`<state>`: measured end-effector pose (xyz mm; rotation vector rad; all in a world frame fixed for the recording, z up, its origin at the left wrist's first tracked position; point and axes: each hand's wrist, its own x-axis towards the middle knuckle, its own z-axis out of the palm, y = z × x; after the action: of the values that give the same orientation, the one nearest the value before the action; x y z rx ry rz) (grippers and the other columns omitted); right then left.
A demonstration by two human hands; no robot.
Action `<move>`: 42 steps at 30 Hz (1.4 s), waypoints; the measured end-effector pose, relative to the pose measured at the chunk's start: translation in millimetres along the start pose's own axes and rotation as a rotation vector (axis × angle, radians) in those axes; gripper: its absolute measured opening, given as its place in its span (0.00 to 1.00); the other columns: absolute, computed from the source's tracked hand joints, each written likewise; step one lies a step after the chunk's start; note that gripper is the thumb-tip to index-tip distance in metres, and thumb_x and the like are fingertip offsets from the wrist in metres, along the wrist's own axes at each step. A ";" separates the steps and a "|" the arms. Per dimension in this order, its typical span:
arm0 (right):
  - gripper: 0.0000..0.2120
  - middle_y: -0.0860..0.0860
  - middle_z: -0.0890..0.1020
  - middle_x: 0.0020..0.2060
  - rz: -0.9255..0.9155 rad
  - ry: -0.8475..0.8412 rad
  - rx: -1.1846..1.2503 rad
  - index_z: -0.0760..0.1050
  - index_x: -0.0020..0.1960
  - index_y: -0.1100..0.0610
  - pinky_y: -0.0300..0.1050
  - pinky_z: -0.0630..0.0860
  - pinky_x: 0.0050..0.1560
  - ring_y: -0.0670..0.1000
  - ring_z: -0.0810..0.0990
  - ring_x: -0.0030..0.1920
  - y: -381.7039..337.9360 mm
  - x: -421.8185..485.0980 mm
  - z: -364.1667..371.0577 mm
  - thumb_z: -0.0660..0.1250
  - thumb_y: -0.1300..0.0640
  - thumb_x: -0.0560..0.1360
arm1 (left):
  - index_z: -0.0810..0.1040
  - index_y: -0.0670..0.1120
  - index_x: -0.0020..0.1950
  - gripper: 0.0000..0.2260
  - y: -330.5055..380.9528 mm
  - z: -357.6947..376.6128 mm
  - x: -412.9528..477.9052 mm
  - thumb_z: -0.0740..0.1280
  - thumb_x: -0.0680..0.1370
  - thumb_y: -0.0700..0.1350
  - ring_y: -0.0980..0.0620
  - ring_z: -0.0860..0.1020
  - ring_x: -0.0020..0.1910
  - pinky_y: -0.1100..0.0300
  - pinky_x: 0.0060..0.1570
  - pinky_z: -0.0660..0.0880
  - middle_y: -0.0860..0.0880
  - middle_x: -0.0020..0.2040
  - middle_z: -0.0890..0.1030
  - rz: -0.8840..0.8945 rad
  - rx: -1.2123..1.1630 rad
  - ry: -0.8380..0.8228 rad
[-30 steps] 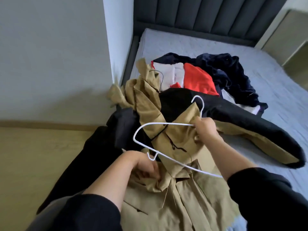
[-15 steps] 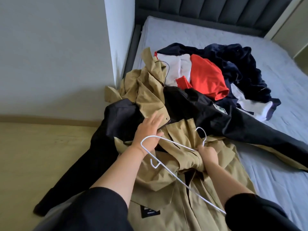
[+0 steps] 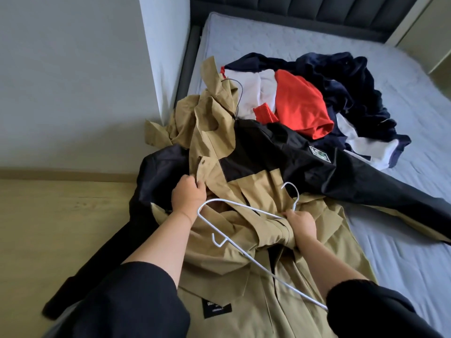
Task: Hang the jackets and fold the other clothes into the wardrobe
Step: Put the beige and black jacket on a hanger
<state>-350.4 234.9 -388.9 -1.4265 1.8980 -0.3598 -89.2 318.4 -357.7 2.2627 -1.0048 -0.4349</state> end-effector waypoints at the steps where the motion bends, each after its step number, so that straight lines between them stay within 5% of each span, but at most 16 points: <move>1: 0.15 0.61 0.82 0.37 -0.004 0.000 -0.002 0.79 0.41 0.67 0.47 0.69 0.37 0.57 0.76 0.38 0.2 -0.5 0.0 0.60 0.56 0.74 | 0.78 0.40 0.50 0.14 -0.8 -4.5 -0.3 0.59 0.81 0.49 0.47 0.76 0.43 0.55 0.42 0.71 0.43 0.48 0.78 -0.042 -0.148 -0.023; 6: 0.17 0.60 0.80 0.34 -0.052 0.032 -0.051 0.78 0.39 0.68 0.46 0.68 0.37 0.59 0.76 0.38 -10.5 -11.0 -4.8 0.58 0.56 0.75 | 0.75 0.42 0.53 0.12 13.5 -28.9 -8.9 0.62 0.80 0.51 0.53 0.76 0.42 0.65 0.33 0.69 0.51 0.43 0.76 -0.314 -0.607 0.068; 10: 0.19 0.56 0.76 0.33 -0.208 0.090 -0.128 0.73 0.35 0.64 0.47 0.67 0.39 0.58 0.74 0.39 -35.9 -19.4 -23.5 0.54 0.55 0.79 | 0.73 0.44 0.51 0.11 20.4 -46.3 -24.8 0.61 0.80 0.52 0.58 0.74 0.38 0.66 0.31 0.66 0.54 0.40 0.75 -0.245 -0.628 0.094; 18: 0.26 0.67 0.81 0.41 -0.549 0.449 -0.153 0.78 0.42 0.69 0.52 0.71 0.47 0.66 0.79 0.46 -100.0 -31.4 -96.6 0.50 0.52 0.82 | 0.74 0.45 0.44 0.13 41.5 -99.4 -45.4 0.60 0.80 0.53 0.57 0.73 0.35 0.60 0.37 0.67 0.54 0.36 0.76 -0.162 -0.626 0.144; 25: 0.25 0.68 0.81 0.46 -0.442 0.533 0.081 0.78 0.48 0.71 0.52 0.71 0.49 0.66 0.79 0.50 -127.3 -55.2 -125.1 0.50 0.54 0.82 | 0.68 0.46 0.35 0.17 90.3 -142.5 -64.3 0.59 0.80 0.53 0.52 0.71 0.33 0.58 0.31 0.62 0.50 0.34 0.72 -0.141 -0.557 0.189; 28: 0.25 0.67 0.81 0.47 -0.400 0.539 0.075 0.78 0.50 0.70 0.53 0.73 0.50 0.65 0.79 0.51 -125.0 -64.0 -131.1 0.49 0.53 0.82 | 0.68 0.45 0.35 0.18 103.3 -151.0 -75.8 0.58 0.81 0.54 0.51 0.70 0.34 0.57 0.38 0.63 0.50 0.34 0.72 -0.113 -0.565 0.221; 33: 0.25 0.65 0.82 0.45 -0.461 0.465 -0.049 0.79 0.49 0.68 0.51 0.71 0.47 0.65 0.80 0.49 -115.7 -78.9 -127.3 0.48 0.52 0.82 | 0.69 0.48 0.36 0.17 116.0 -160.5 -96.2 0.58 0.81 0.54 0.58 0.71 0.34 0.63 0.32 0.64 0.54 0.35 0.73 -0.007 -0.651 0.220; 37: 0.24 0.66 0.81 0.45 -0.487 0.415 0.050 0.79 0.47 0.68 0.51 0.73 0.48 0.65 0.80 0.49 -132.9 -103.3 -113.3 0.51 0.53 0.82 | 0.72 0.52 0.39 0.11 151.3 -162.4 -118.2 0.60 0.82 0.51 0.61 0.76 0.40 0.62 0.43 0.71 0.56 0.40 0.77 0.116 -0.870 -0.009; 42: 0.18 0.53 0.74 0.30 -0.508 -0.027 0.444 0.67 0.30 0.56 0.47 0.68 0.39 0.52 0.72 0.36 -162.8 -117.6 -101.6 0.60 0.60 0.79 | 0.79 0.47 0.51 0.10 183.4 -154.7 -151.6 0.59 0.82 0.46 0.53 0.81 0.52 0.61 0.56 0.76 0.46 0.53 0.83 0.311 -0.923 -0.362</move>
<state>-289.2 266.4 -174.5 -1.5656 1.2981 -0.9324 -209.6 399.6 -113.8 1.2082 -1.0140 -0.9546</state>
